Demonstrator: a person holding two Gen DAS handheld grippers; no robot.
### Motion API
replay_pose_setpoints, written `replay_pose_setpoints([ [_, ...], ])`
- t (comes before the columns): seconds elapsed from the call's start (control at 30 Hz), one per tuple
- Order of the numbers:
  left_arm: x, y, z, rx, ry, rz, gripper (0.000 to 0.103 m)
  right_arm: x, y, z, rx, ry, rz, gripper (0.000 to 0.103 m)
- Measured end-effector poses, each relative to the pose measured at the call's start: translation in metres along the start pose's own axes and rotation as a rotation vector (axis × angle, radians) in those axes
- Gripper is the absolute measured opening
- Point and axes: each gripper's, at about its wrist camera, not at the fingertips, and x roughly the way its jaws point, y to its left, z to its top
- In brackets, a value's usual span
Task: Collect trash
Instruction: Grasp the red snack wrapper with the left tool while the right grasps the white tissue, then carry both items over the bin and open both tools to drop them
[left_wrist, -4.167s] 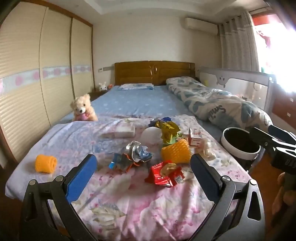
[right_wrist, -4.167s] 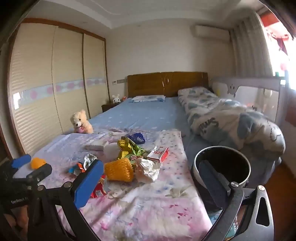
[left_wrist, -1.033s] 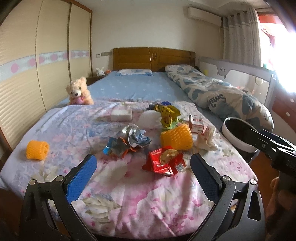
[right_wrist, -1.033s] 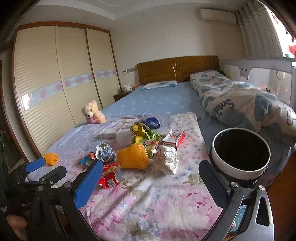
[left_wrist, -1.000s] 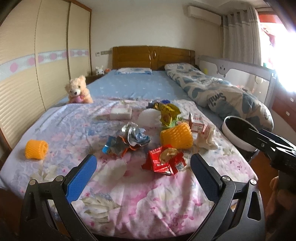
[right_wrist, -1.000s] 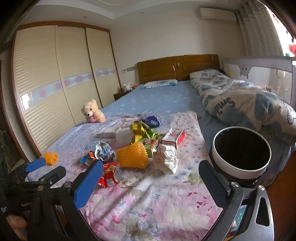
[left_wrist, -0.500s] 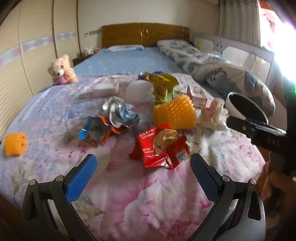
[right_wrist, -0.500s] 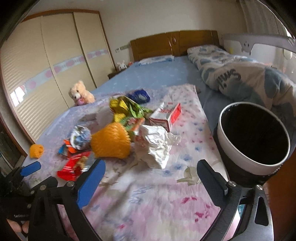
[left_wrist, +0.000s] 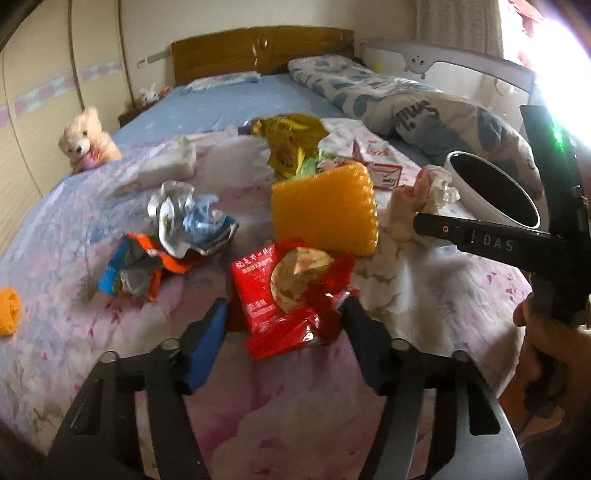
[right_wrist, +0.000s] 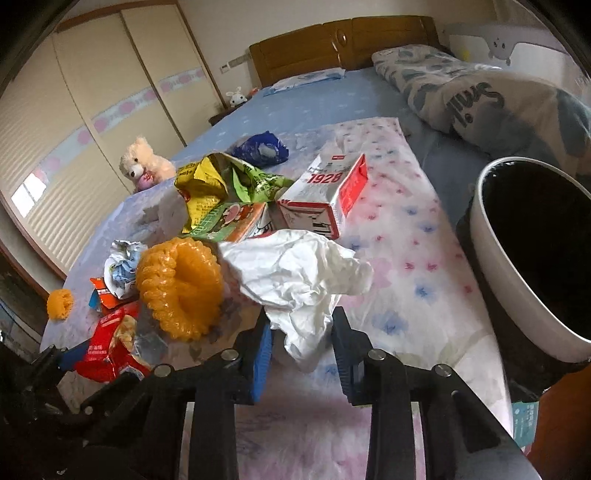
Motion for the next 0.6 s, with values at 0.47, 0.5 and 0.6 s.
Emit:
replay_pose_setpoints([
  [0.47, -0.024, -0.024, 0.006, 0.024, -0.038, -0.159, 0.03, -0.058, -0.021, -0.015, 0.068, -0.092, 0.015, 0.028],
  [0.5, -0.025, -0.029, 0.008, 0.031, -0.039, -0.171, 0.029, -0.062, -0.024, -0.016, 0.076, -0.099, 0.01, 0.028],
  [0.6, -0.024, -0.043, 0.014, 0.054, -0.042, -0.199, 0.029, -0.071, -0.038, -0.018, 0.1, -0.112, -0.011, 0.028],
])
